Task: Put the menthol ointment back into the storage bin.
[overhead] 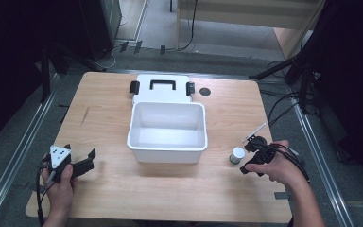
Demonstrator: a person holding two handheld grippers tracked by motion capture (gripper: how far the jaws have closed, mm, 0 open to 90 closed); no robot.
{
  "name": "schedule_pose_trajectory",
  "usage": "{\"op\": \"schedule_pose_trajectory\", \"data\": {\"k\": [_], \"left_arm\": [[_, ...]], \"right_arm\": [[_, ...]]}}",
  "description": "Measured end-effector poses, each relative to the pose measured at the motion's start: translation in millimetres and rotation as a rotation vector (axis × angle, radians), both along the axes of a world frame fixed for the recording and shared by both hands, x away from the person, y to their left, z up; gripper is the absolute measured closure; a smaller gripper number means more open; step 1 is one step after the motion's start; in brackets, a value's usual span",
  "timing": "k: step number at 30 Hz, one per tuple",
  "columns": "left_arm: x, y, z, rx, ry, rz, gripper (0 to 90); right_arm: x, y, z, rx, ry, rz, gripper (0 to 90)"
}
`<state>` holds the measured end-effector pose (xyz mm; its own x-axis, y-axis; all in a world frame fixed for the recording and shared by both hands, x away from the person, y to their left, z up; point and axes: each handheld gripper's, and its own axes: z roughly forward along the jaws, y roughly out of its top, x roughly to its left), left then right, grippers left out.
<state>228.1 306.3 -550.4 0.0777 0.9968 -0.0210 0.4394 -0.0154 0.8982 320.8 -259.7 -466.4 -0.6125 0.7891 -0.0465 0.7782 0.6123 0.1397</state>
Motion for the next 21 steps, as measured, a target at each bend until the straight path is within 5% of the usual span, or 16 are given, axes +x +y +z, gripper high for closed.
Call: {"op": "schedule_pose_trajectory", "data": {"k": [9,21], "left_arm": [[0.1,0.0,0.1,-0.001,0.002,0.002,9.3],[0.3,-0.3,0.0,0.002,0.003,0.0,9.4]], "right_arm": [[15.0,16.5,1.0,-0.052,0.036,-0.045,20.9],[32.1,28.3,-6.5,-0.031,0.058,-0.077,31.3]]}}
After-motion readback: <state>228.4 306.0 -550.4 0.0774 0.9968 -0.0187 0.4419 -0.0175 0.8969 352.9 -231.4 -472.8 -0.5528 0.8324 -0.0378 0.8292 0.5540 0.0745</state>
